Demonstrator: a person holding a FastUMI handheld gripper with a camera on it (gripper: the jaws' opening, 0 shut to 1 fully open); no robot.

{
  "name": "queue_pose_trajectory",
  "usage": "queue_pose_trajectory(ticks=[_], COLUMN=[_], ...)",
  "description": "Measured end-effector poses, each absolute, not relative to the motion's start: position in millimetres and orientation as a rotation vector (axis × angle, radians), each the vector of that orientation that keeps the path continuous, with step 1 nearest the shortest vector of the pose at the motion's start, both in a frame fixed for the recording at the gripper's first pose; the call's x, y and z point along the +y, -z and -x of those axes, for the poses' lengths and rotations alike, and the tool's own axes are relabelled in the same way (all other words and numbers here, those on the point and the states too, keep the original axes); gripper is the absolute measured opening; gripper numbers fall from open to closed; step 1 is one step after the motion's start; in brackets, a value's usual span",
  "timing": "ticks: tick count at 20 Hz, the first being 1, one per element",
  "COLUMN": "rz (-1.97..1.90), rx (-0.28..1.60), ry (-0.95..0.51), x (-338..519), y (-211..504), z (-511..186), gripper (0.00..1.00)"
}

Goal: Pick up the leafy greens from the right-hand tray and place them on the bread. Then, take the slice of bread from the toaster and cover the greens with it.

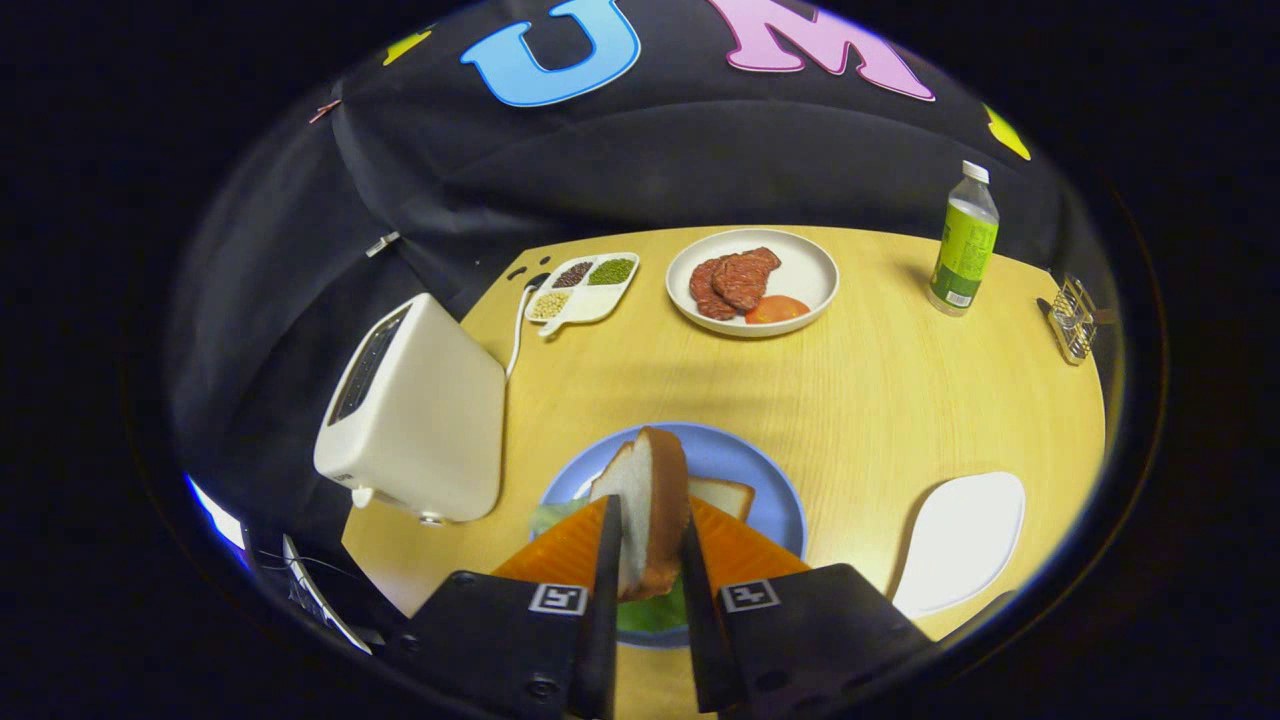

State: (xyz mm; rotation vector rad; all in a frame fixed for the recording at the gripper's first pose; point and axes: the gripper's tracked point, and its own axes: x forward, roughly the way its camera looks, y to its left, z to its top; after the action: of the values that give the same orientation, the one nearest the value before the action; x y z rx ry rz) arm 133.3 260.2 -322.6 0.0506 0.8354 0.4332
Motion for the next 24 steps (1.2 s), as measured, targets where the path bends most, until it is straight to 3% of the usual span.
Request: queue_pose_trajectory(ticks=[4,6,8,11,19,24], rz=[0.044,0.063,0.055,0.064,0.105,0.095], rx=[0.841,0.837,0.818,0.778,0.551,0.278], ry=[-0.369,-0.364,-0.374,-0.380,-0.370,-0.299], x=[233,229,228,227,207,176], y=[334,334,326,306,185,66], z=[-132,-129,-126,-124,-124,-123], gripper=[0.58,0.75,0.79,0.99,0.99,0.99])
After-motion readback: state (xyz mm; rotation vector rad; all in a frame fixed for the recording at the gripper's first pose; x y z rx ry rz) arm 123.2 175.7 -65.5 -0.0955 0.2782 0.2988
